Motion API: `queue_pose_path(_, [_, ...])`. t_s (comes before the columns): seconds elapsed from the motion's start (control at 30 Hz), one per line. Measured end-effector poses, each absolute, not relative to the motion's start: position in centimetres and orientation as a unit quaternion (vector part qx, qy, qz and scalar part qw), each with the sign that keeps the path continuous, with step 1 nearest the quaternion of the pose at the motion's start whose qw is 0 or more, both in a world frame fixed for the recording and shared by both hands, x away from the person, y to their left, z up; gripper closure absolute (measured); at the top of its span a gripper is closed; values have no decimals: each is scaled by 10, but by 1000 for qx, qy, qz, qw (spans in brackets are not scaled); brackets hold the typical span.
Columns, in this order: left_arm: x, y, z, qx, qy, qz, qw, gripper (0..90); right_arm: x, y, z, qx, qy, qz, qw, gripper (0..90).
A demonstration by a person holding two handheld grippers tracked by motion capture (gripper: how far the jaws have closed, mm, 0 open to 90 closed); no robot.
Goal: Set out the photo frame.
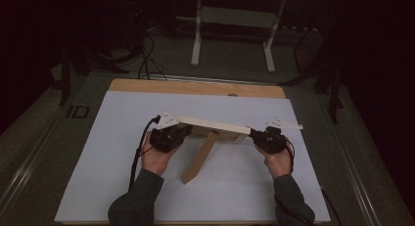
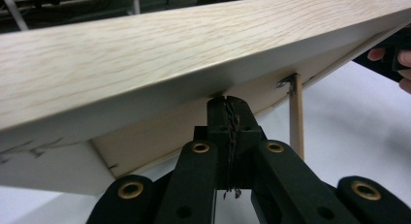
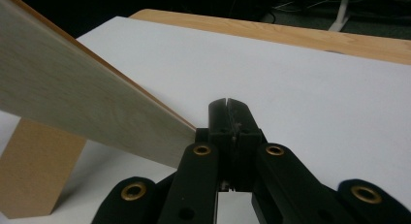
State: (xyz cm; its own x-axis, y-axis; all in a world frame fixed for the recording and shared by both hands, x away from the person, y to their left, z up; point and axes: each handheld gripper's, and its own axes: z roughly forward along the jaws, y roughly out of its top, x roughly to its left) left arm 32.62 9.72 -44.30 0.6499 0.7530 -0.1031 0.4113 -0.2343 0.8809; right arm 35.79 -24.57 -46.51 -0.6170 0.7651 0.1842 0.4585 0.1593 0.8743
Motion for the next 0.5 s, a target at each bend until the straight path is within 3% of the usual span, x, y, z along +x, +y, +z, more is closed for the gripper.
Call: queue_pose_path(0.5, [326,87,-443,772,371,173,486,898,362,-241,-458,398,753,502,149,899])
